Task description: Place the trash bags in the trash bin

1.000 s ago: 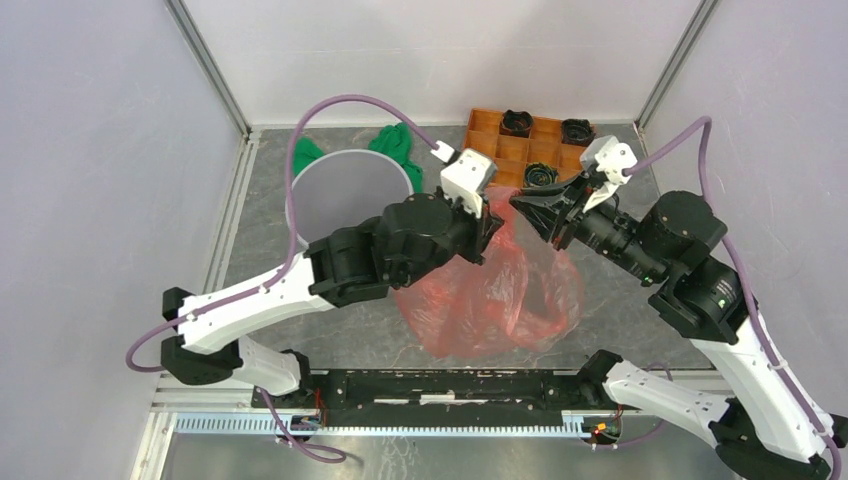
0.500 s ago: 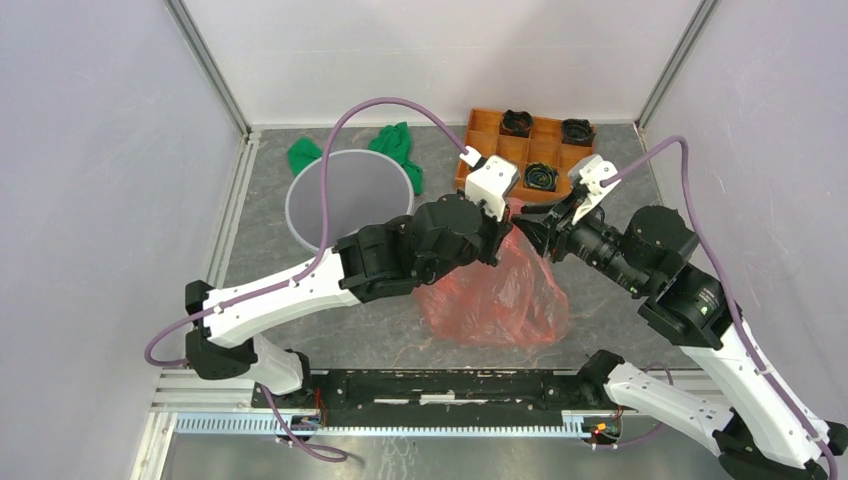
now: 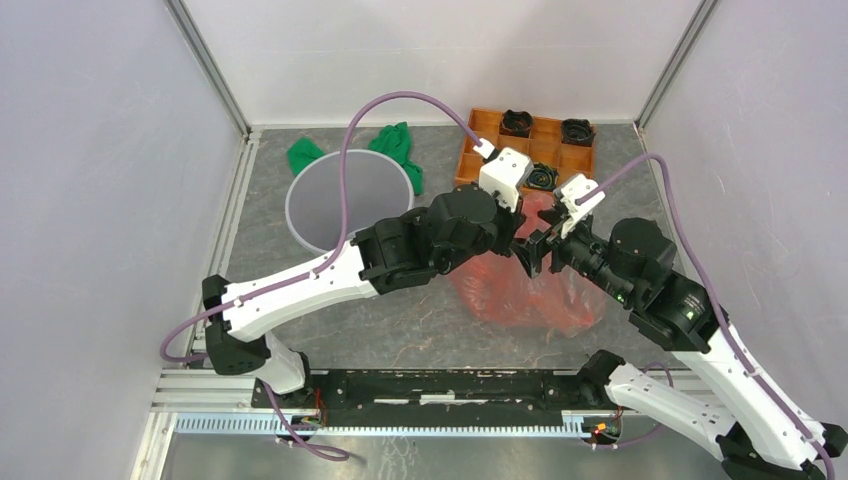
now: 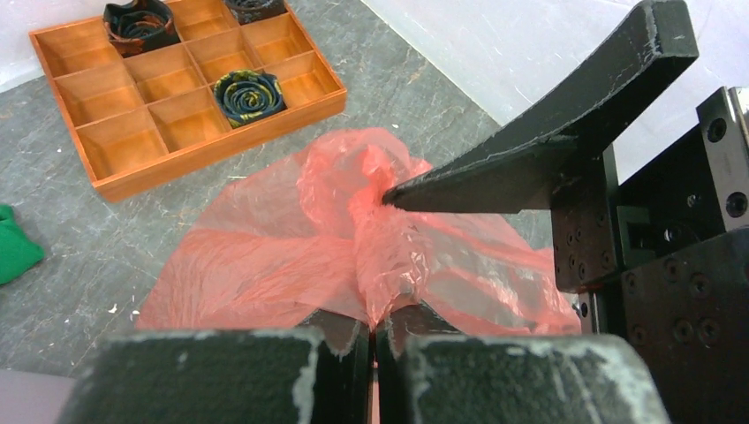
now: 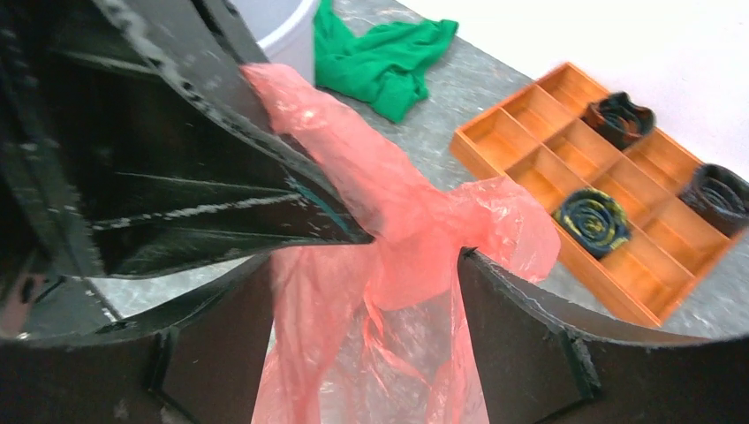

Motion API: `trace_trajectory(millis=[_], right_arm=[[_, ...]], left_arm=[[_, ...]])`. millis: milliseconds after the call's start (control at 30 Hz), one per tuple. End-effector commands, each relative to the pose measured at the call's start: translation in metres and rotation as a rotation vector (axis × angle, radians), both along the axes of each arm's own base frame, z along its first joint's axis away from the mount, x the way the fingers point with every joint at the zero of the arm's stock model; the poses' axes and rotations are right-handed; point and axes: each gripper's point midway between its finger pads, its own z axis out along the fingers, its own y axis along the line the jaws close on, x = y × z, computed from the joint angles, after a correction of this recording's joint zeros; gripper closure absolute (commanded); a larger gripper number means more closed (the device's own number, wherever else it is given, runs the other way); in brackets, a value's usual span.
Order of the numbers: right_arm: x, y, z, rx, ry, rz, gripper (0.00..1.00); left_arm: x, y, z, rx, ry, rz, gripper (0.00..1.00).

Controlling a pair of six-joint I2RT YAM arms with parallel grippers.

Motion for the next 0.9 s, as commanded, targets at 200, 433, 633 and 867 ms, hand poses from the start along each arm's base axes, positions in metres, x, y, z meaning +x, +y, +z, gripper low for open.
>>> trace_trajectory(millis=[200, 433, 633, 867], right_arm=[[0.022, -0.048, -0.016, -0.143, -0.057, -0.248, 0.11], [0.016, -0.065, -0.008, -0.171, -0.096, -0.282, 0.02], [0.022, -0.085, -0.018, -0.187, -0.096, -0.406, 0.02], [0.036, -0.069, -0.026, -0.190, -0.136, -0.373, 0.02]], left_arm=[[0.007, -0.005, 0.023, -0.064, -0.019, -0.013, 0.98], [0.014, 0.000, 0.010, -0.031, -0.004, 0.010, 0.98], [0.015, 0.021, 0.002, -0.013, 0.012, 0.035, 0.98], [-0.015, 0.041, -0.014, -0.001, 0.052, -0.085, 0.98]])
